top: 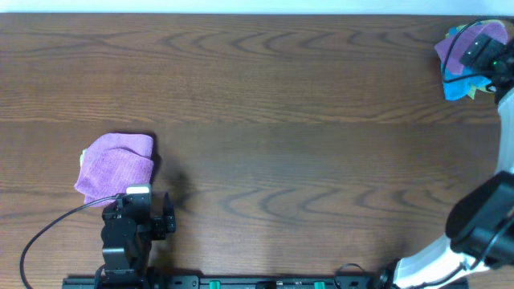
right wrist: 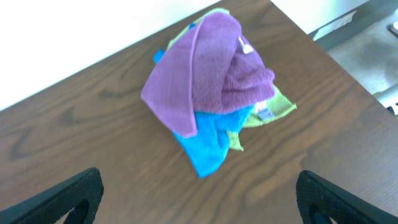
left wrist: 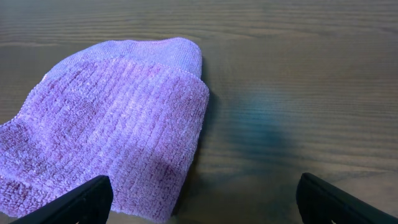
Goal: Fold the cloth
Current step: 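Reach the right gripper to the cloth pile at top right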
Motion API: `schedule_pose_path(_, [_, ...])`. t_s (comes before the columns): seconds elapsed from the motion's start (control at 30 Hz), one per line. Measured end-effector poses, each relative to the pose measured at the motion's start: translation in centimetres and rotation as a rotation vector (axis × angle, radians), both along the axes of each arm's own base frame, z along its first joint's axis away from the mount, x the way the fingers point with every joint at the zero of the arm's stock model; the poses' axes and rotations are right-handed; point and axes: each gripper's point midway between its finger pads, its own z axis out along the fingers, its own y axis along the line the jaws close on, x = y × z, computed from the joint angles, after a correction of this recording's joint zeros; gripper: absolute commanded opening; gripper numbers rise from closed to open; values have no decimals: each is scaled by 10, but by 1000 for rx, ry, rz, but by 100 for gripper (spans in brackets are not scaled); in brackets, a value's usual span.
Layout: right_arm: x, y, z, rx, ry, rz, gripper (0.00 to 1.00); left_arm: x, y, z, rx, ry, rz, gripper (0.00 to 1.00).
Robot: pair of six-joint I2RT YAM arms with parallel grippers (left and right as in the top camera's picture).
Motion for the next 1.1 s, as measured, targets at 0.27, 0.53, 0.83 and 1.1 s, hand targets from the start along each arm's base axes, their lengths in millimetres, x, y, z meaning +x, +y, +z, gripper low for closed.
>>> schedule_pose_path(0.27, [45,-31,-12,22,31,-22,99,0,0,0,0,0,0,95])
schedule_pose_path(0.53, [79,-43,-46,76,9,-40,99,0,0,0,0,0,0,95])
schedule_pose_path(0.83, [85,-40,-122,166,92,-53,98,0,0,0,0,0,0,95])
schedule_pose_path(1.1, [87,-46,-136,155,96,-75,94,0,0,0,0,0,0,95])
